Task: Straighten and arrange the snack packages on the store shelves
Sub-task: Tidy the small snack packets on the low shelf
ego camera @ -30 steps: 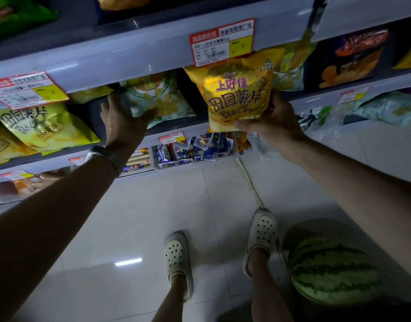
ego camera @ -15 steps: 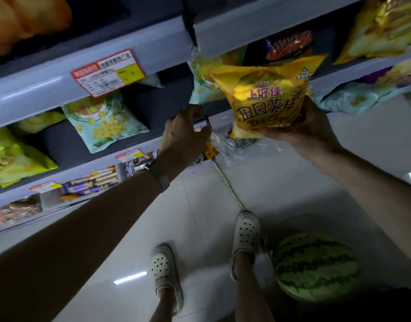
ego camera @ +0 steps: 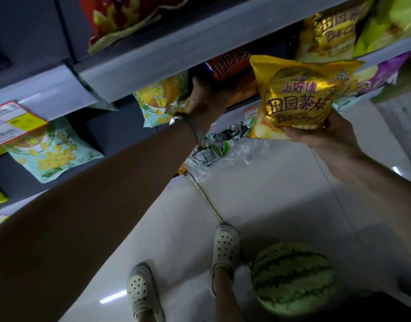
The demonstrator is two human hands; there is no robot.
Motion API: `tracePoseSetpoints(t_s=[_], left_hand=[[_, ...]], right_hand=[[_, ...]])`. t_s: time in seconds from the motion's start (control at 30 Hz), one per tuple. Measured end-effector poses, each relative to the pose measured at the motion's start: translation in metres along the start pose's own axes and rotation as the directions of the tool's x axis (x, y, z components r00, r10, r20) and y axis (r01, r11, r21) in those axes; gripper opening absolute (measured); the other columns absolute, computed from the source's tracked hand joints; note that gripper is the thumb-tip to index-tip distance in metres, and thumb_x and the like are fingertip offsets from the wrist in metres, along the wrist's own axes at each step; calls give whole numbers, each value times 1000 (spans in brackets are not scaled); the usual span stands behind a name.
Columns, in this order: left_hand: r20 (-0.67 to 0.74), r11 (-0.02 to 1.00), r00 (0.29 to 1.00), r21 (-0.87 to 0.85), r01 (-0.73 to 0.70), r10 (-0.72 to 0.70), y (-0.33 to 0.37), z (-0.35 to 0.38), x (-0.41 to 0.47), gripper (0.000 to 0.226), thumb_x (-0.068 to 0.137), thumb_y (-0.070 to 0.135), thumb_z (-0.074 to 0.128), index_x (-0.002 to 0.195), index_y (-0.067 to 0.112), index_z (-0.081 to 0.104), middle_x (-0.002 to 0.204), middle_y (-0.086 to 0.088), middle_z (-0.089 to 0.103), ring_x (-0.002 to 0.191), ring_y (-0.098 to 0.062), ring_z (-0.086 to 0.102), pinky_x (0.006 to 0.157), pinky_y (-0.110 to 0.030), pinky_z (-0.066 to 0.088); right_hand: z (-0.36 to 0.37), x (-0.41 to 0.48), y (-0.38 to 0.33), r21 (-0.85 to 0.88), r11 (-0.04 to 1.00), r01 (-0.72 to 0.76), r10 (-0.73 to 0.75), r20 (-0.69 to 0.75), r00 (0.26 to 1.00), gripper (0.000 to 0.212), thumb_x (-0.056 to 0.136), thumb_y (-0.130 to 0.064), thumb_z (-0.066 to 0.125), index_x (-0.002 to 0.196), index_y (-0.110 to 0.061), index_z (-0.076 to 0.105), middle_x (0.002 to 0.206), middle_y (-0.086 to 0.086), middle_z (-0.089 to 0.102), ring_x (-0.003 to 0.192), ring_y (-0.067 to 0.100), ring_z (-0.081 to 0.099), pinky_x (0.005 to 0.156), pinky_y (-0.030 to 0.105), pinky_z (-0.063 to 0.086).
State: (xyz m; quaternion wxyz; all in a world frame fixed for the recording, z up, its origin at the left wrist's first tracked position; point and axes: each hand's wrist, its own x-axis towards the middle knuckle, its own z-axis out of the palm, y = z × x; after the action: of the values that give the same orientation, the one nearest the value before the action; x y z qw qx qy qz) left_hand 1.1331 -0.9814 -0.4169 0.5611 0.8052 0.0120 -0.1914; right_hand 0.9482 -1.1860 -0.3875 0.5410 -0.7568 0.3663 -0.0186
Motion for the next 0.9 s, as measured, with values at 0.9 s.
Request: tracePoseSetpoints(t_s=[0.9], left_hand=[[75, 994, 997, 99, -38, 30, -26, -72, -129, 67, 86, 16, 87, 143, 14, 52, 113, 17, 71, 99, 4, 70, 91, -25, 59]], right_hand=[[-9, -1, 5, 10, 1000, 27, -27, 54, 998, 53, 72, -27, 94, 120, -26, 69, 107, -10, 74, 86, -2, 66, 72, 25, 50]])
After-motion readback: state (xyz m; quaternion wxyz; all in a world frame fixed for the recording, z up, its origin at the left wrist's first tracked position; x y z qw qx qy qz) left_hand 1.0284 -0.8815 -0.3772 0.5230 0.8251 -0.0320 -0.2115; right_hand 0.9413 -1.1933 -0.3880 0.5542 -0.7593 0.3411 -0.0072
